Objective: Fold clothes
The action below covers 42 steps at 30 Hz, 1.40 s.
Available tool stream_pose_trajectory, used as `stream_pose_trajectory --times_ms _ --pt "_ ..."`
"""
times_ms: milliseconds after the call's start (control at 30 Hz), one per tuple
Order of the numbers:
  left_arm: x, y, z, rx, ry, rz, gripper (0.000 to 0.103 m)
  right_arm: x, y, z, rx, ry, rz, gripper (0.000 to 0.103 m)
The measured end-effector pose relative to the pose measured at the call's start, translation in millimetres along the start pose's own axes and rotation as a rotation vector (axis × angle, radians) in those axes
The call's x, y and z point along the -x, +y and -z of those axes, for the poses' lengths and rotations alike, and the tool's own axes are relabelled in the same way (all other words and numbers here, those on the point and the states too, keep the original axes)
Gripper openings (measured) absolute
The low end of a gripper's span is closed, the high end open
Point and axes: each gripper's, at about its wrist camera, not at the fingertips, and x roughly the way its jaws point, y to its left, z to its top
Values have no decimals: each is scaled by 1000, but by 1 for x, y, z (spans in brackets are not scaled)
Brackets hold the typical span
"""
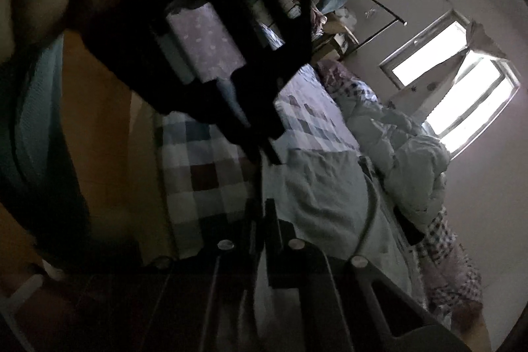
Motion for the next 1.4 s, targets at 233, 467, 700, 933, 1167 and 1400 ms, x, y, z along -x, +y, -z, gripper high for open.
stream_pose_trajectory --times_ms 233,467,700,933,1167,1400 --pt "-6 2 4 20 -10 27 51 5 -11 -14 -48 -32 -2 2" --pt "-6 -4 0 2 -66 36 51 11 -7 -16 -47 -45 16 2" --pt "-2 -17 -1 -80 -106 16 1 16 -3 -17 -42 -57 39 2" --pt "4 -41 -13 -134 -125 42 1 29 1 -12 -41 -81 113 49" --pt "13 -71 -12 -176 -102 79 1 20 -9 1 -56 -18 239 52" --pt "22 -84 -15 -178 -104 90 1 23 -34 28 -86 70 363 53"
